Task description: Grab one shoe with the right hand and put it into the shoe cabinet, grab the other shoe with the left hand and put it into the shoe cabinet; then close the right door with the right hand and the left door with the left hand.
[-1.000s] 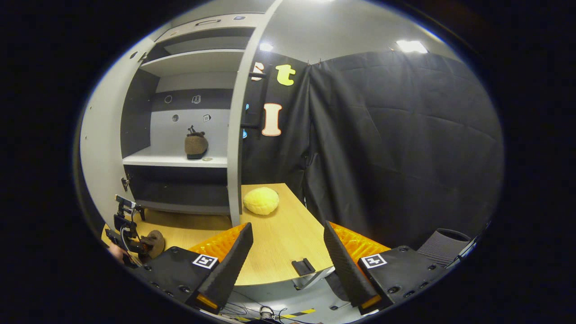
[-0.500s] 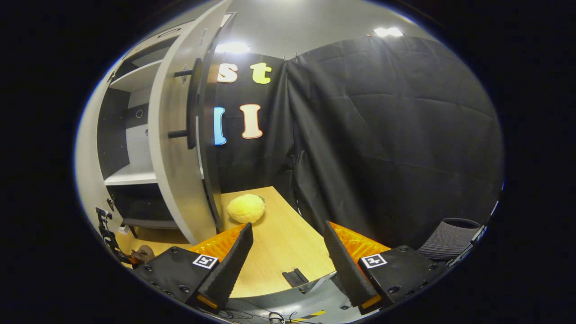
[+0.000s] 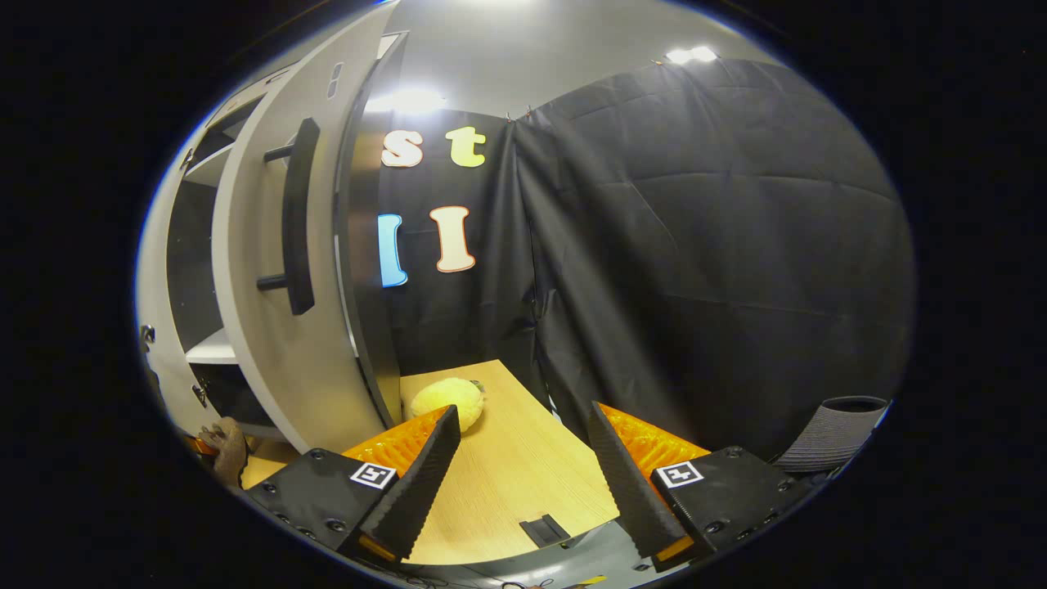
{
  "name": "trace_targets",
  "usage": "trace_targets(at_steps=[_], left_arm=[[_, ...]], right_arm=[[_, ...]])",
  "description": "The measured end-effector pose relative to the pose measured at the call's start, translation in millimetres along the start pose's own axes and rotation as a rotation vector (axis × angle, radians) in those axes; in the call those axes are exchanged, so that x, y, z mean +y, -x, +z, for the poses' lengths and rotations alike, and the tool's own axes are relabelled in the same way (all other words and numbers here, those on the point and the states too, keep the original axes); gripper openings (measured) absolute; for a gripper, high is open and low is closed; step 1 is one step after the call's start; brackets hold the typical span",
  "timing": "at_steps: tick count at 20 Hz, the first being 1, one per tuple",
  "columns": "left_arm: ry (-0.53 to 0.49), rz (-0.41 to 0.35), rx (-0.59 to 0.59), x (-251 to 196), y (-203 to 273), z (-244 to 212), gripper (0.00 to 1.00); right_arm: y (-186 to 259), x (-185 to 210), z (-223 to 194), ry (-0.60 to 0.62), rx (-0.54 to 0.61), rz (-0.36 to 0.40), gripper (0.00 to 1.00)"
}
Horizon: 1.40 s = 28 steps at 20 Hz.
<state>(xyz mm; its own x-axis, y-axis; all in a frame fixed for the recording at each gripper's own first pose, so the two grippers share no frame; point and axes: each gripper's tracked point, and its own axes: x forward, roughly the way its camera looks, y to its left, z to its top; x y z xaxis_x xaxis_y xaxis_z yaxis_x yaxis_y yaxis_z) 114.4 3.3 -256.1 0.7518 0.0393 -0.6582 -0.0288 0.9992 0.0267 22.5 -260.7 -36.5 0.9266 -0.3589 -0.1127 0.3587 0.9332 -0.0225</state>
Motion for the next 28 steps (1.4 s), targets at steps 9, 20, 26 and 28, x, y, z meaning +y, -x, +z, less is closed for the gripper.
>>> trace_targets(at_steps=[9, 20, 26, 28], left_arm=[[0.027, -0.043, -0.154, -24, 24, 150, 0.02], [0.003, 0.019, -0.346, -11, -44, 334, 0.01], [0.022, 0.028, -0.378, -9, -103, 384, 0.01], [0.014, 0.055, -0.392, -4, -124, 396, 0.01]], right_arm=[[-19, -9, 1, -0.024, 0.006, -0.006, 0.97], [-23, -21, 22, -0.049, -0.029, -0.04, 0.98], [-20, -34, 21, -0.062, -0.025, -0.078, 0.98], [-18, -40, 19, -0.066, -0.023, -0.094, 0.94]])
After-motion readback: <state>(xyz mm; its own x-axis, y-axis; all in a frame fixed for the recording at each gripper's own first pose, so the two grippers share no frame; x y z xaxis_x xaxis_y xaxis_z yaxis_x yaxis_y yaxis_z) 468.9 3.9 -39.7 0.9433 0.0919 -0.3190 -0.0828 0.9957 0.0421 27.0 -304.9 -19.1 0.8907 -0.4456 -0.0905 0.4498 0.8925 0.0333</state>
